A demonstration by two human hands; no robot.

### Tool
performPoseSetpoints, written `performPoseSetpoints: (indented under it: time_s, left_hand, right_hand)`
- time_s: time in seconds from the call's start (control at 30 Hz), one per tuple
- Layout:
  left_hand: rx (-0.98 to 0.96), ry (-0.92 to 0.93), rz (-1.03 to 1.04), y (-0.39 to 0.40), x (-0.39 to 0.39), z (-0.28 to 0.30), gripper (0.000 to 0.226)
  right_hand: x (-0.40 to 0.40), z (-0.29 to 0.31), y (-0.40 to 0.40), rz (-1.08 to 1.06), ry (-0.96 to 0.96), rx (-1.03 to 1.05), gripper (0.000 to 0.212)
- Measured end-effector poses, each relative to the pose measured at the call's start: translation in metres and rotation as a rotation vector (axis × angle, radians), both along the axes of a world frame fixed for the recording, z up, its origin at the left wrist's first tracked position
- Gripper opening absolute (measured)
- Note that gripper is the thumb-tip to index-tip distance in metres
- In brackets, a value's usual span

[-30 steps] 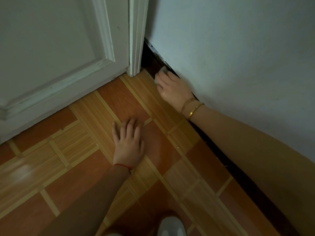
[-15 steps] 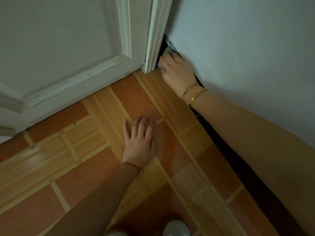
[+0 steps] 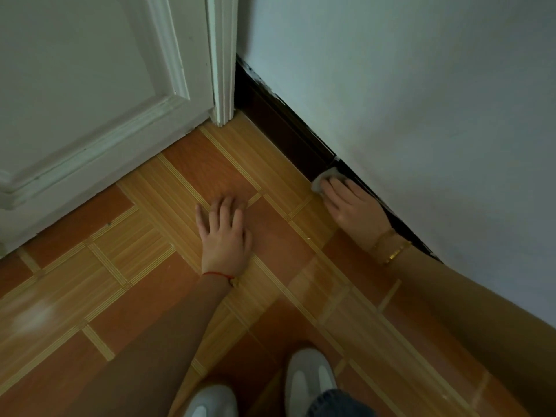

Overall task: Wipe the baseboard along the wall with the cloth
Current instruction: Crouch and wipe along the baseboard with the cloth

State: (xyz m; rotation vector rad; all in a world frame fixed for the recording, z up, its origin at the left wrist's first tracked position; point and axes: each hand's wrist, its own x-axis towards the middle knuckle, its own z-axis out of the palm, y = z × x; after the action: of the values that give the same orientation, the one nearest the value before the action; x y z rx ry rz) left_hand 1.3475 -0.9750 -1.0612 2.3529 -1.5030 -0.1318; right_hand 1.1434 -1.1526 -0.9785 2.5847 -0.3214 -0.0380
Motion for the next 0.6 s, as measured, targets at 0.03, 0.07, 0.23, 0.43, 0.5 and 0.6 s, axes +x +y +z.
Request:
performPoseSetpoints:
  time_s: [0.03, 0.07, 0.23, 0.43, 0.5, 0.6]
  left_hand:
    - [0.003, -0.004, 0.0, 0.0, 0.0, 0.0, 0.045]
    - [0.007, -0.009, 0.002, 0.0, -0.001, 0.0, 0.045]
    - [0.01, -0.002, -0.003, -0.002, -0.007, 0.003, 0.045]
    - [0.033, 0.007, -0.075, -0.007, -0.028, 0.006, 0.05]
    - [0.054, 0.001, -0.093, -0.009, -0.036, 0.006, 0.05]
    - [0.067, -0.013, -0.113, -0.008, -0.04, 0.003, 0.05]
  right_hand:
    - [-0.012, 0.001, 0.005, -0.011, 0.027, -0.013, 0.033]
    - [-0.02, 0.002, 0.008, -0.019, 0.06, -0.027, 0.033]
    - [0.0, 0.014, 0.008, -0.023, 0.056, -0.023, 0.039]
    - [0.06, 0.016, -0.015, 0.021, 0.049, -0.058, 0.021]
    - [0.067, 0.018, -0.019, 0.011, 0.068, -0.032, 0.018]
    - [0.049, 0.016, -0.01, 0.01, 0.049, -0.014, 0.024]
